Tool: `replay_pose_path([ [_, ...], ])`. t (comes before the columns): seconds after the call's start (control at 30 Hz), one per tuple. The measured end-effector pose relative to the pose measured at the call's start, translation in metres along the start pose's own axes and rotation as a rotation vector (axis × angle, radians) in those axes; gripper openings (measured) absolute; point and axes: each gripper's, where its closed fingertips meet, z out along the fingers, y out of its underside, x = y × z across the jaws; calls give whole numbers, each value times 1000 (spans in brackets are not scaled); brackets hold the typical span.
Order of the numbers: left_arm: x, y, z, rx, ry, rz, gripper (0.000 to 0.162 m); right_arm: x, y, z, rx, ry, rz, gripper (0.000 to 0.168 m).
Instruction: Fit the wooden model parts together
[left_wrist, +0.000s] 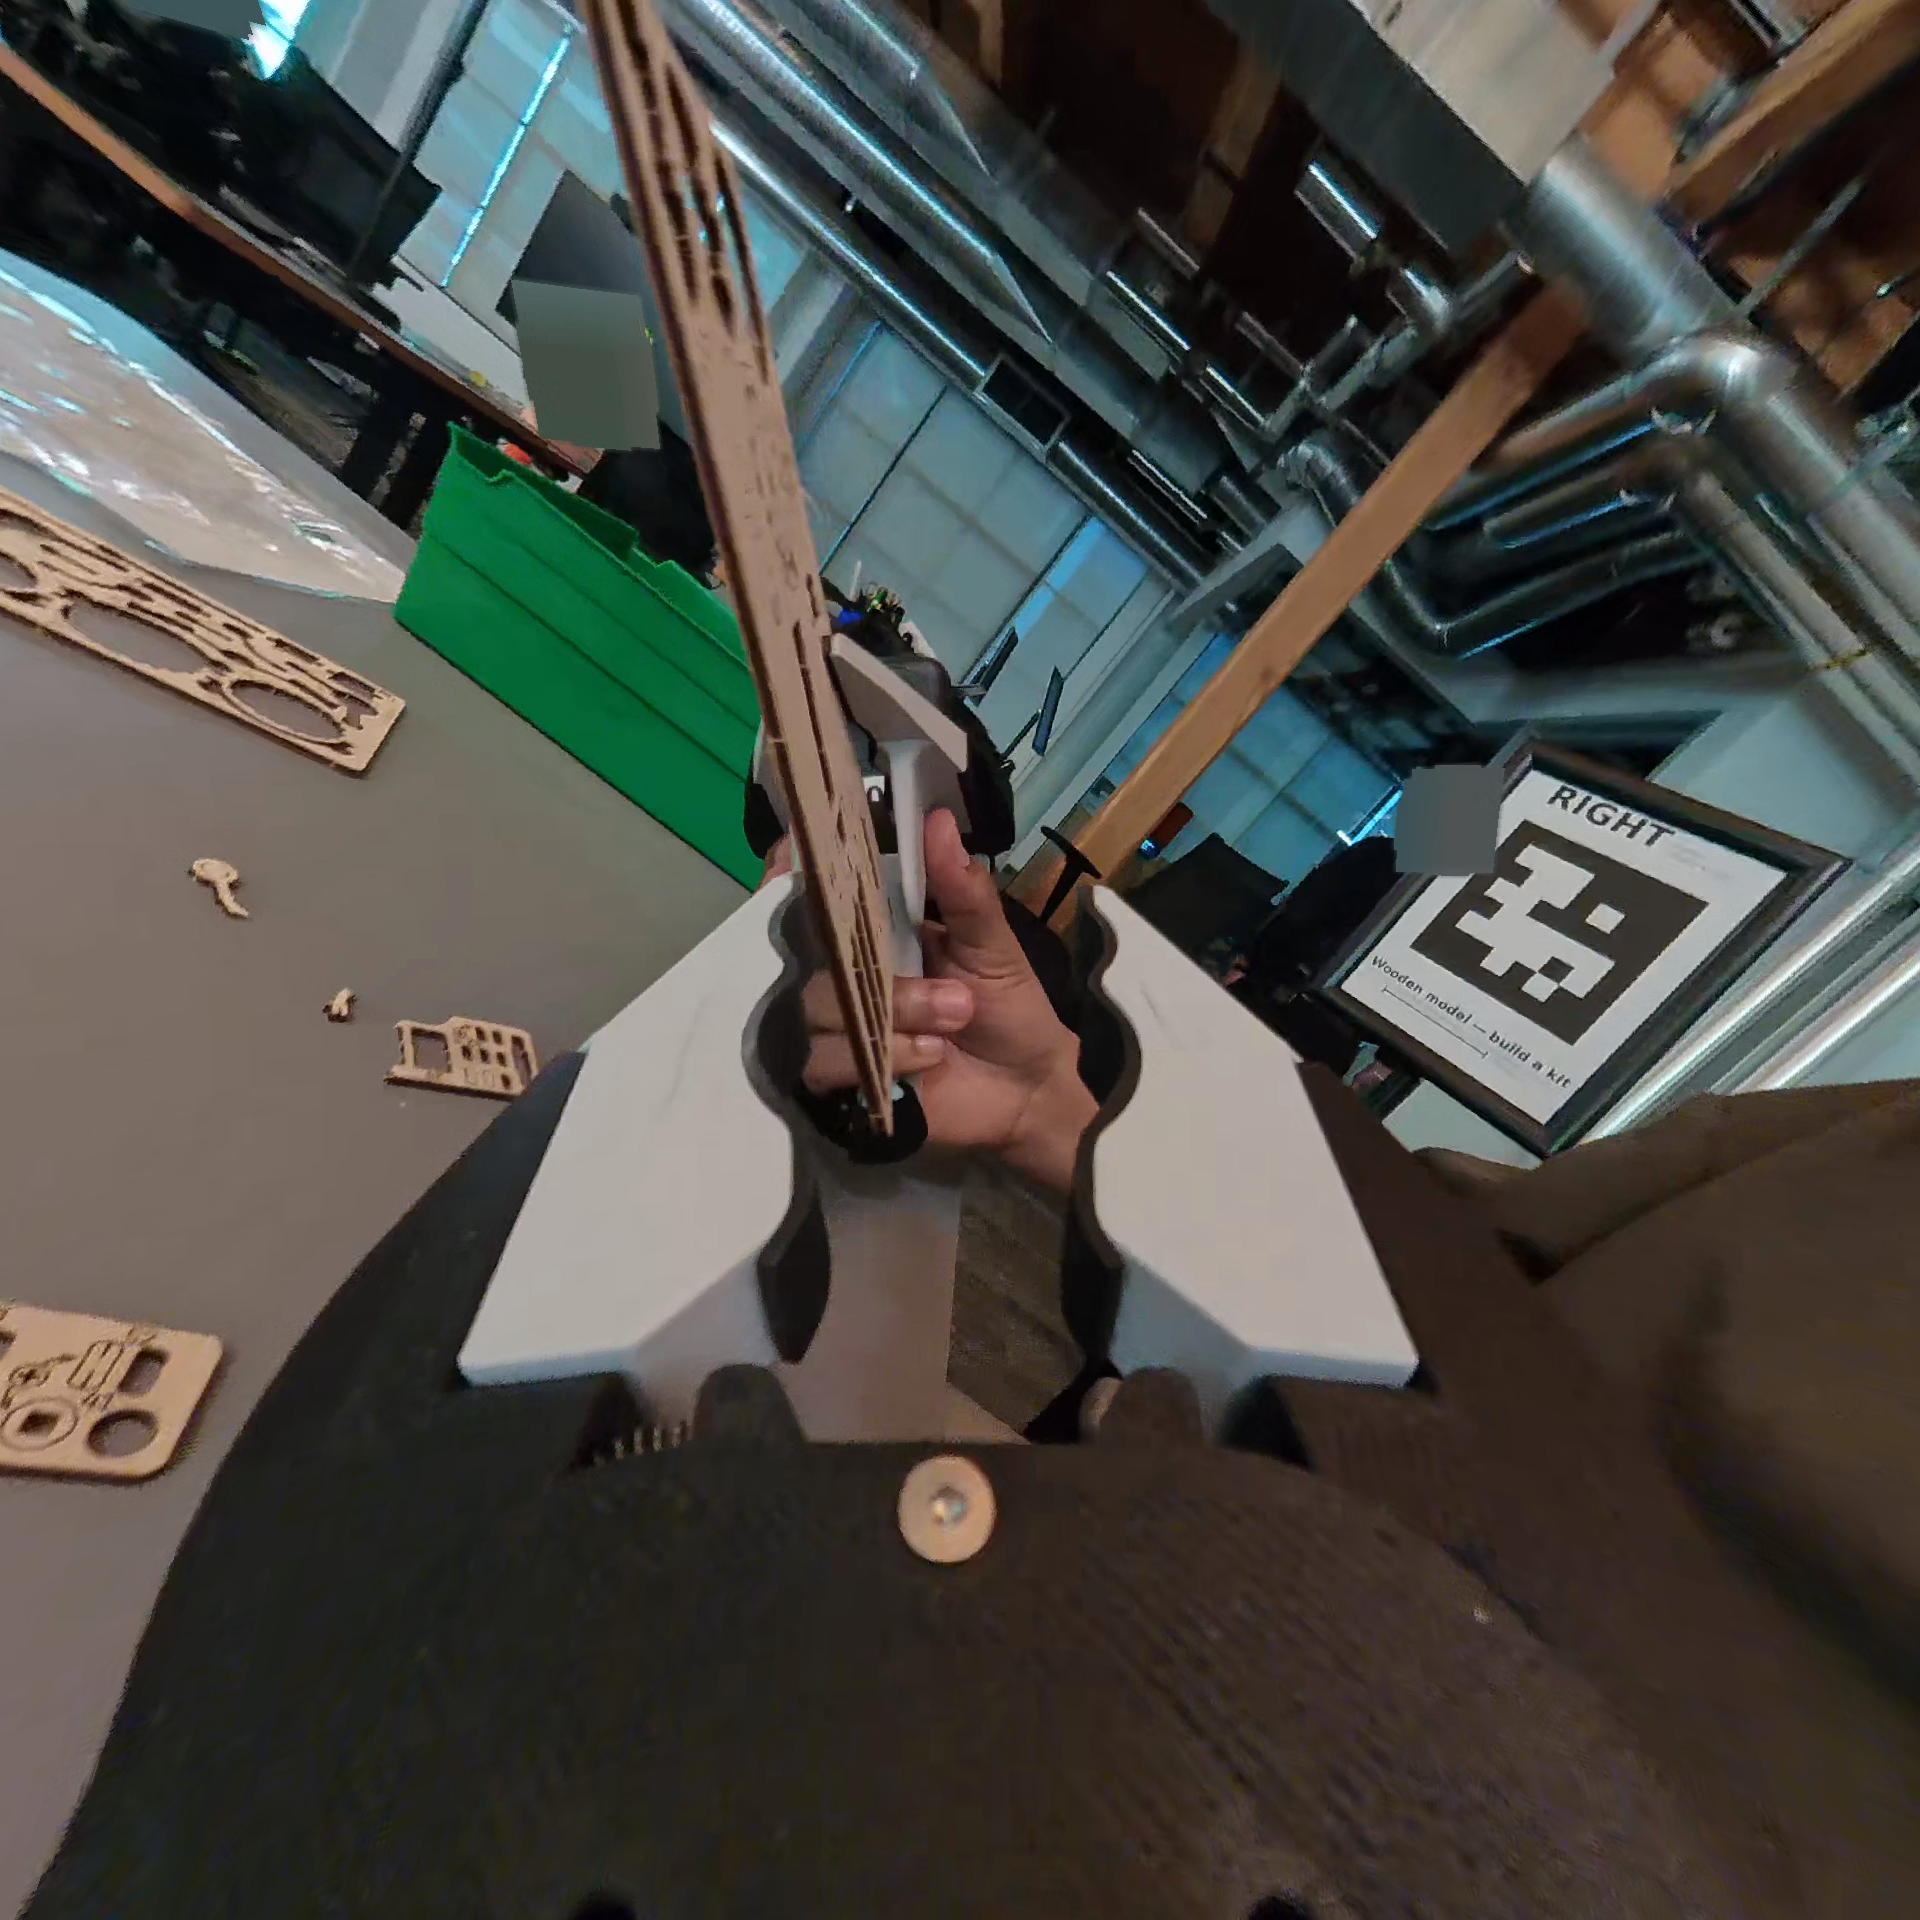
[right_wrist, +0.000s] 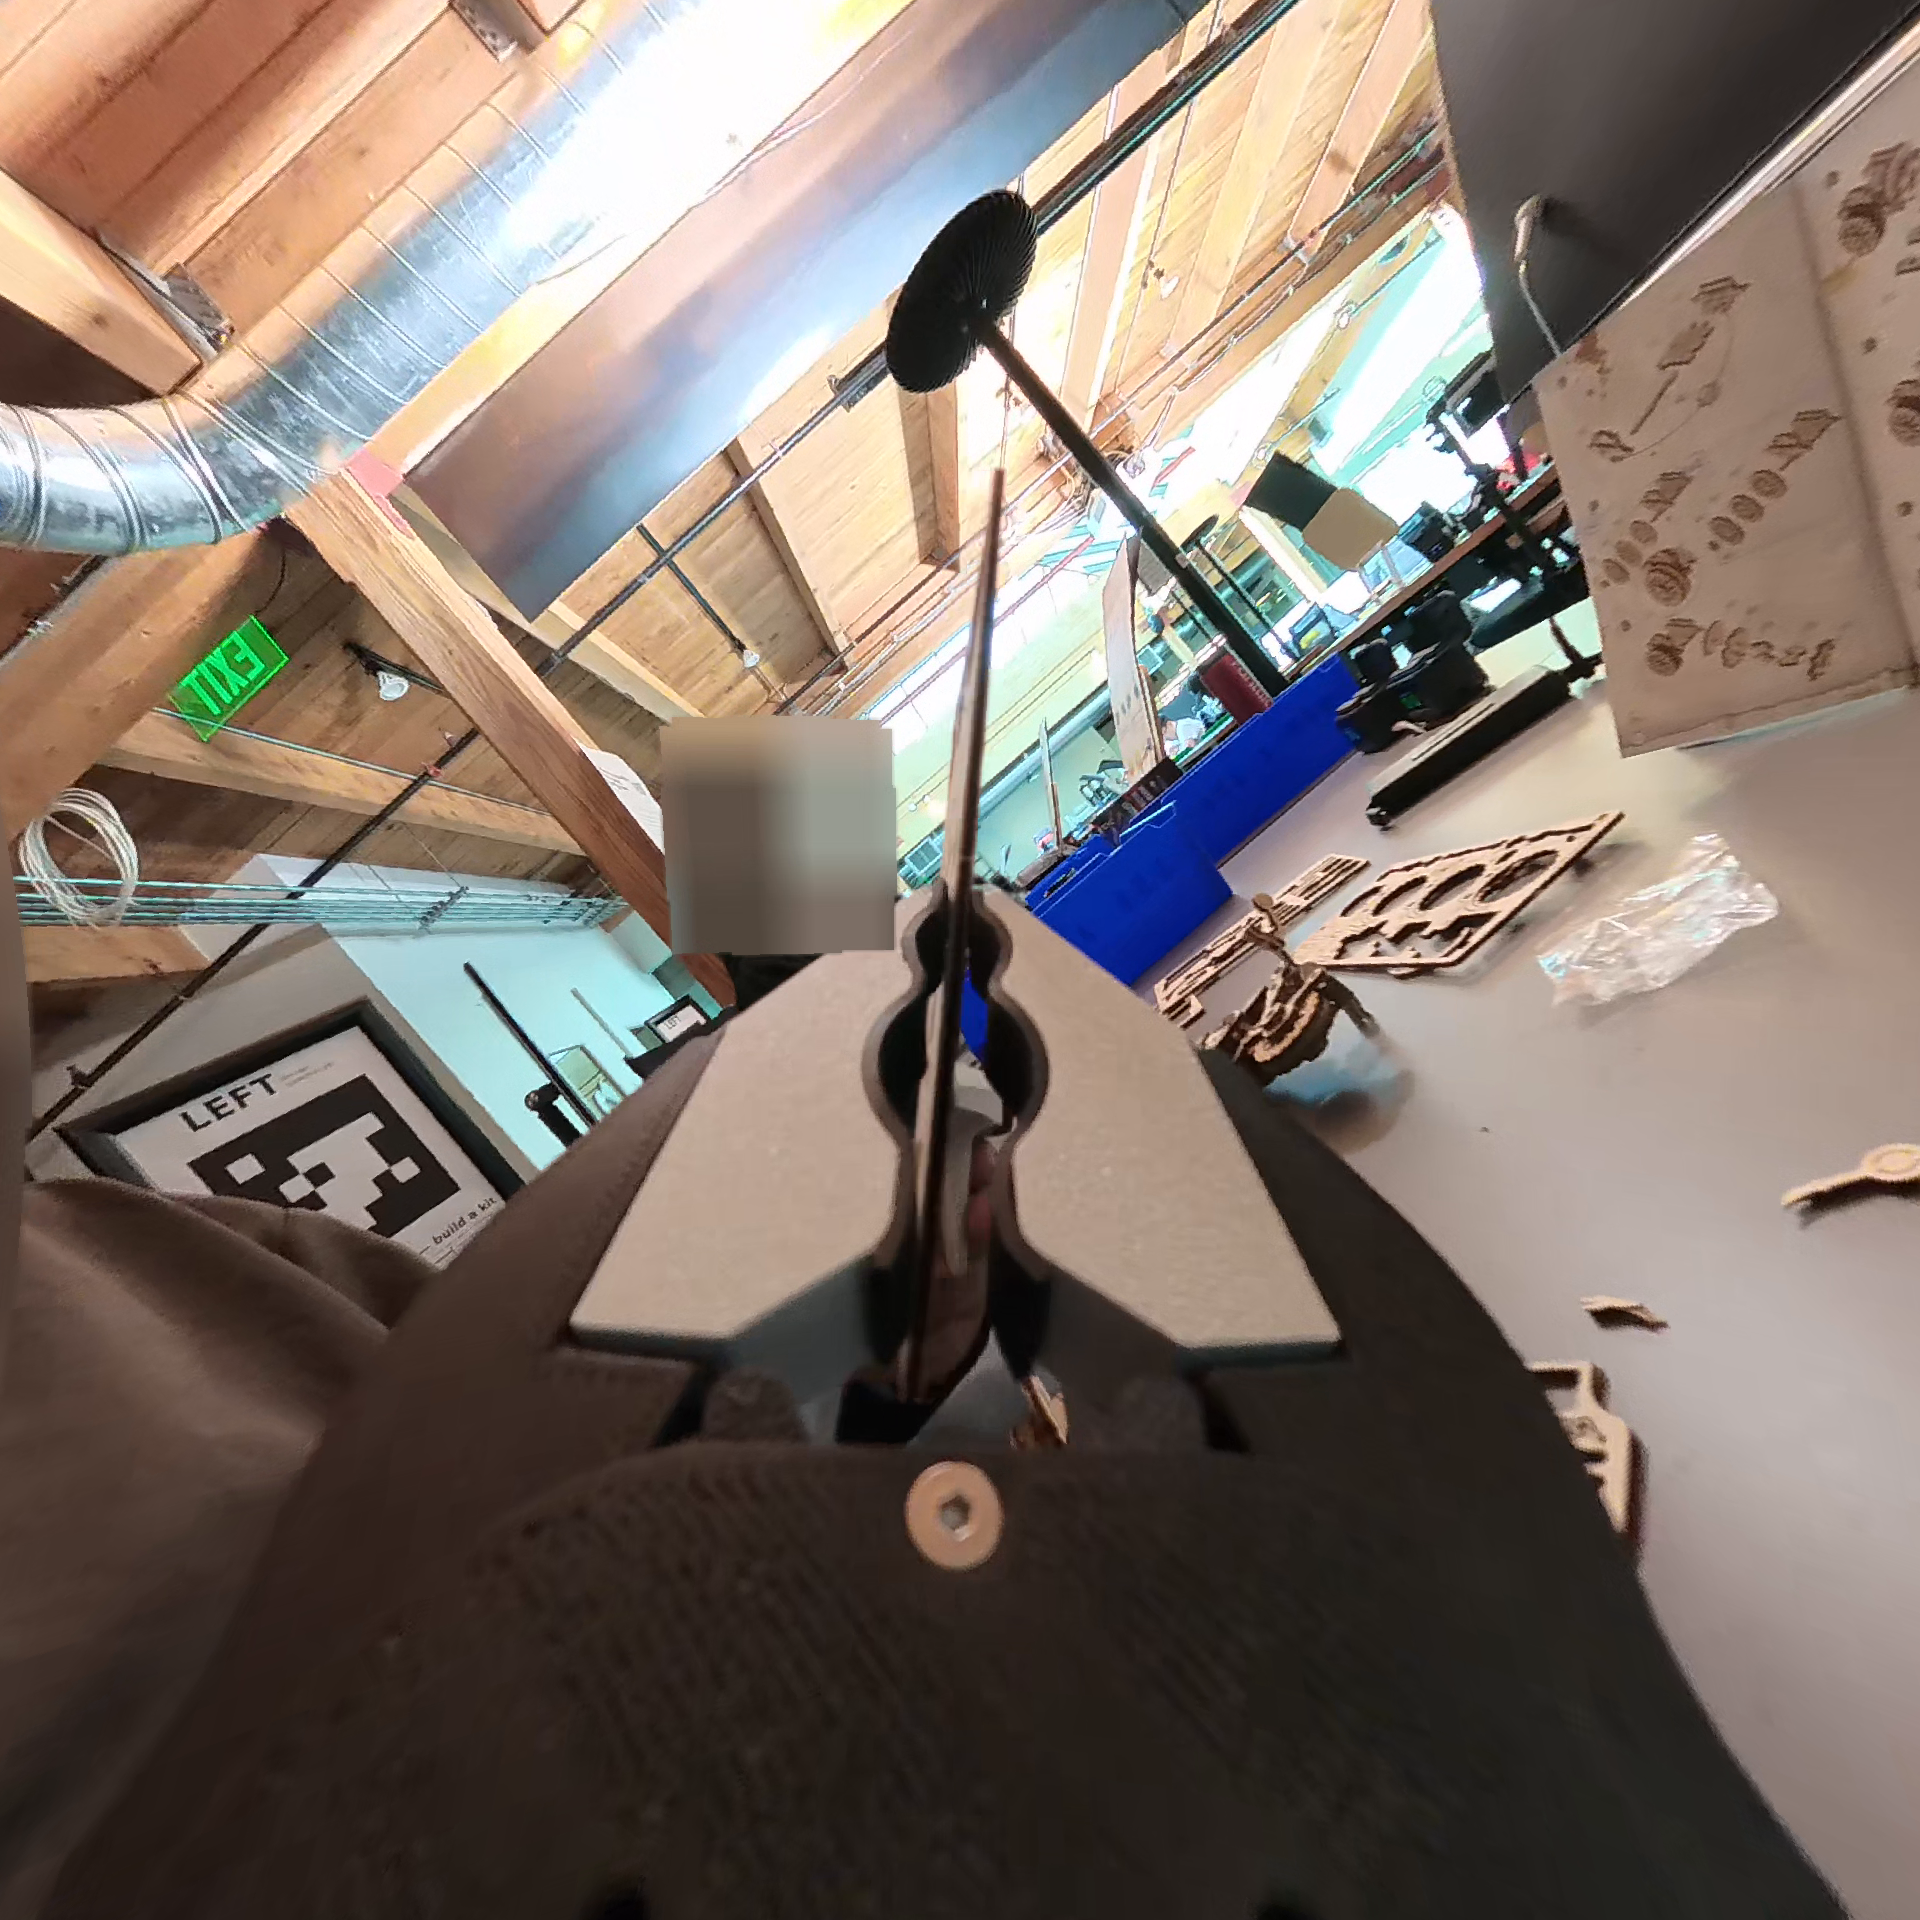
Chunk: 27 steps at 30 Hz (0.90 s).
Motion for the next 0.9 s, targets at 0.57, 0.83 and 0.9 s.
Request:
replay_pose_path([
  [0.57,-68,-142,-152,495,-349,211,70,69,-35,-25,128,447,-139,0],
  [0.83,-83,-173,-216,596,-584,360,70,166,-40,-15,66,903,-20,1],
  [0.9,-86,-171,-216,597,-586,344,70,184,-35,-12,28,980,-6,1],
])
